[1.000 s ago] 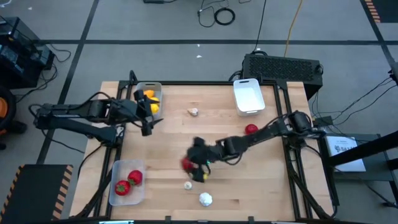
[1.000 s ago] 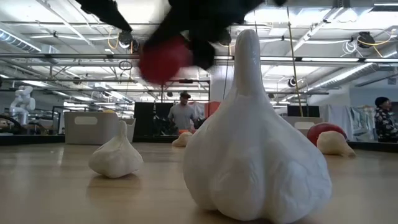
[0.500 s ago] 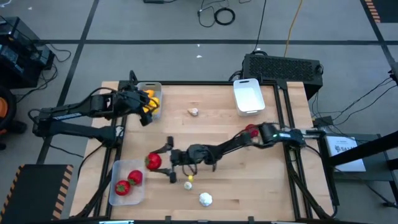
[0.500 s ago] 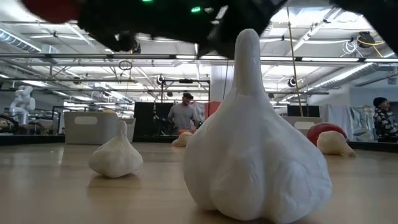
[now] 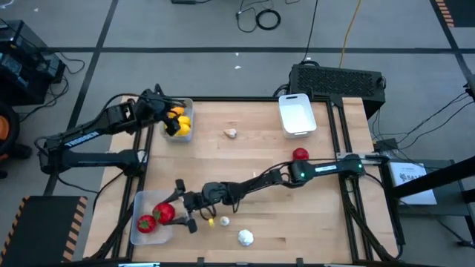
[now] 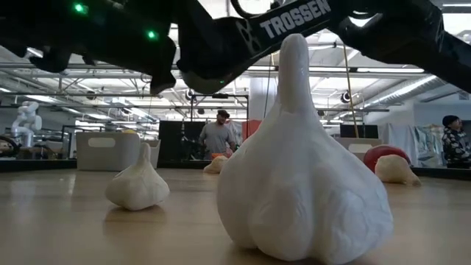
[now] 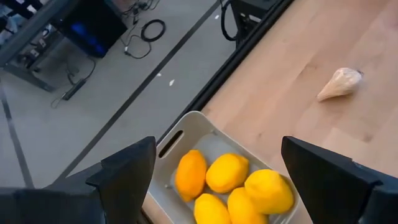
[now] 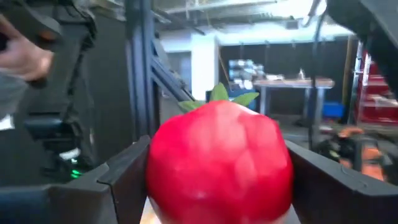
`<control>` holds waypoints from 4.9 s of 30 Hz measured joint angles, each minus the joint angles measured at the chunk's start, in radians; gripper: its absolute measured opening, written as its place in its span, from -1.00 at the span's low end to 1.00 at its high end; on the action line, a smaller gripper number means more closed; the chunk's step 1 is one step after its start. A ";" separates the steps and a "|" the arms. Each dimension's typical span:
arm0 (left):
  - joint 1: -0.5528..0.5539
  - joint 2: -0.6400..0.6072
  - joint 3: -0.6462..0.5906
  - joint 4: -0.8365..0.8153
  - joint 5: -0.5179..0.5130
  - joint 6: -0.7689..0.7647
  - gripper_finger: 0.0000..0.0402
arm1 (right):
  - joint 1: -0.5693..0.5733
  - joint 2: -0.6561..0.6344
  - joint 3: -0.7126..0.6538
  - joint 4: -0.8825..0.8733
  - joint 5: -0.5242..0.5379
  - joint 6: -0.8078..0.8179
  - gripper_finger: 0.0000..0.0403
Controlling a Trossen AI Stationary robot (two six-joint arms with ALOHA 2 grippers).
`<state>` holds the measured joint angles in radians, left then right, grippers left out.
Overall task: Sort produce into baskets
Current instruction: Put the red tomato into the transparent bin
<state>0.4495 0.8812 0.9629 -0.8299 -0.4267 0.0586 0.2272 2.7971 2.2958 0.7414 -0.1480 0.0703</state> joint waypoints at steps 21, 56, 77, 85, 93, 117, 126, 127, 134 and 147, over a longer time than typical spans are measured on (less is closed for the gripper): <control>0.040 0.073 -0.001 -0.009 0.082 -0.045 0.75 | -0.030 0.028 0.022 -0.058 0.033 -0.030 0.54; 0.039 0.072 -0.001 -0.077 0.085 -0.054 0.75 | -0.064 0.035 0.022 -0.108 0.070 -0.003 0.55; 0.039 0.072 -0.001 -0.077 0.086 -0.054 0.75 | -0.063 0.035 0.022 -0.140 0.105 0.005 0.91; 0.039 0.072 -0.001 -0.100 0.111 -0.054 0.75 | -0.066 0.002 0.021 -0.203 0.090 -0.037 0.91; 0.039 0.072 -0.001 -0.179 0.115 -0.055 0.75 | -0.069 -0.188 0.022 -0.697 0.090 -0.136 0.91; -0.036 0.072 -0.129 -0.053 0.290 -0.130 0.75 | -0.175 -0.728 -0.113 -2.303 0.228 -0.005 0.91; -0.190 0.073 -0.230 0.265 0.414 -0.206 0.75 | -0.177 -1.128 -0.637 -2.181 0.229 0.116 0.91; -0.212 0.074 -0.245 0.318 0.422 -0.219 0.75 | -0.177 -1.182 -0.706 -2.152 0.229 0.150 0.91; -0.395 0.115 -0.323 0.639 0.415 -0.285 0.75 | -0.145 -1.528 -1.137 -1.891 0.228 0.498 0.91; -0.515 0.415 -0.323 0.985 0.386 -0.281 0.75 | -0.116 -1.642 -1.512 -1.855 0.335 1.090 0.91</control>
<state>-0.0654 1.2962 0.6395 0.1553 -0.0402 -0.2222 0.1113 1.1549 0.7835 -1.1138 0.1870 1.1606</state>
